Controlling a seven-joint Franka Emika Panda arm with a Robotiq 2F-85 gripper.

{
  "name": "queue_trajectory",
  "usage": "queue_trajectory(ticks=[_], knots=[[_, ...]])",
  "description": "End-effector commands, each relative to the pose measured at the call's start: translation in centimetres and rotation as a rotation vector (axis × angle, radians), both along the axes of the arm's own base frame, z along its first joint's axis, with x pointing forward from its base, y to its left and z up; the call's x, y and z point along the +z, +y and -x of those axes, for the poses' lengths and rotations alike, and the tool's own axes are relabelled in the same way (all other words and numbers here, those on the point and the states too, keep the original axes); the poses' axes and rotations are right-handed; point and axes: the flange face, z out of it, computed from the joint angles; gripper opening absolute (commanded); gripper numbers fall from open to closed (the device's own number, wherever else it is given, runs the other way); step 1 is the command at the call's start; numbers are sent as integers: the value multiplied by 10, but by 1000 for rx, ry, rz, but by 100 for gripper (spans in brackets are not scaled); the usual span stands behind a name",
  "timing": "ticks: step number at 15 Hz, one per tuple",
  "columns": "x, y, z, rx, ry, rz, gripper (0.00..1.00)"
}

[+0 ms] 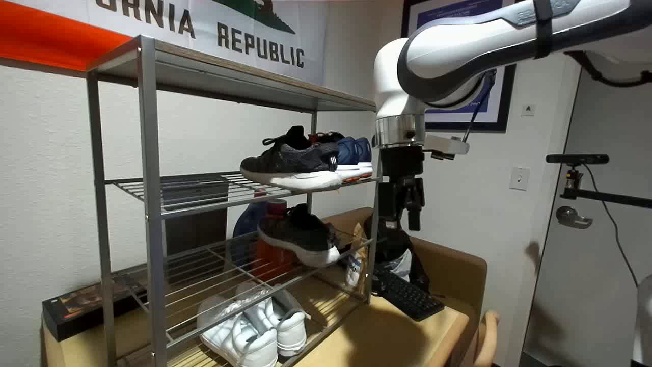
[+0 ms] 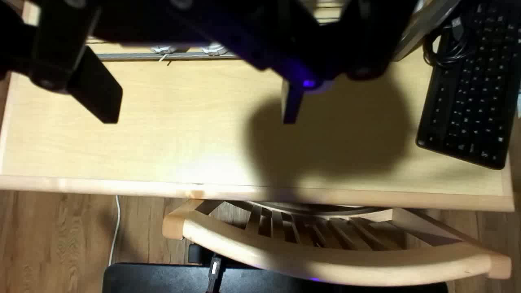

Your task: Move the gray shoe from the third to the second shelf of the shoe rack

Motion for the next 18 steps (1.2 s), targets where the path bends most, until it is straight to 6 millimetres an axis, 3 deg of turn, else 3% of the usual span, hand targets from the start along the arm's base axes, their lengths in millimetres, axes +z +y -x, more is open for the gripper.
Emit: queue_trajectory(ticks=[1,9,13,18], knots=[[1,0,0,0,1,0,100],[1,0,0,0,1,0,100],[1,19,7,-38,-105,-47,100],[-21,39,15,-107,-218,-26,100]])
